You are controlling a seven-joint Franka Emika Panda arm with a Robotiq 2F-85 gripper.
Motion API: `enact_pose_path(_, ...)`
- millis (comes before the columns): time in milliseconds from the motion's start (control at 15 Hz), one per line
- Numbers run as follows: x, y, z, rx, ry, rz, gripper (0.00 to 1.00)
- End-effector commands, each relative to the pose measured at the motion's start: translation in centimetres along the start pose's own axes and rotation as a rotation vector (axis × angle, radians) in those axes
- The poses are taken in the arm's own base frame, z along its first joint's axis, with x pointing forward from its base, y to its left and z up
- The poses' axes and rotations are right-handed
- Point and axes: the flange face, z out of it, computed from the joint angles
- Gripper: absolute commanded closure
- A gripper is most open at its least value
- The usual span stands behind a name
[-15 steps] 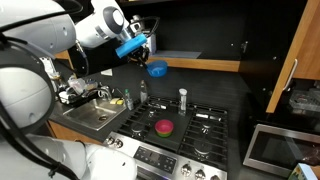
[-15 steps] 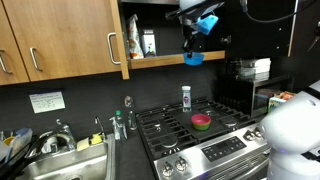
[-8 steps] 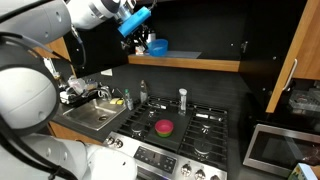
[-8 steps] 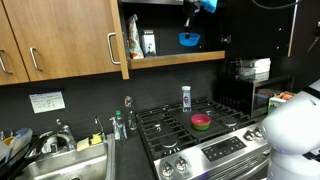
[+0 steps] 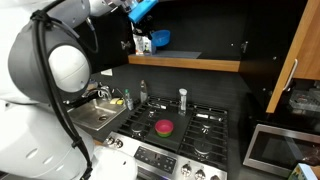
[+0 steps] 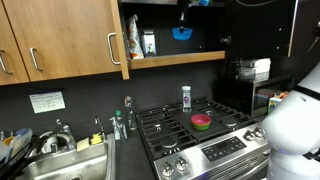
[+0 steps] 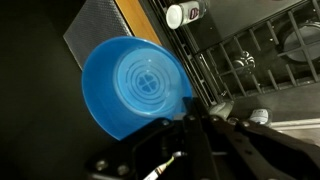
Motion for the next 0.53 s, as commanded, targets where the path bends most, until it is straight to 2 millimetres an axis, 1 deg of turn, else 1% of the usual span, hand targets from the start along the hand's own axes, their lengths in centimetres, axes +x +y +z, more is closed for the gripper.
enact_pose_path(0, 0.7, 3.4, 2.2, 0.048, -0.047, 0.005, 0.99)
enact_pose_path(200, 0.8, 5.4, 4.7, 0.076, -0.069, 0.038, 0.99)
enact_pose_path(467, 1.4, 7.2, 6.7, 0.128, -0.042, 0.089, 0.99)
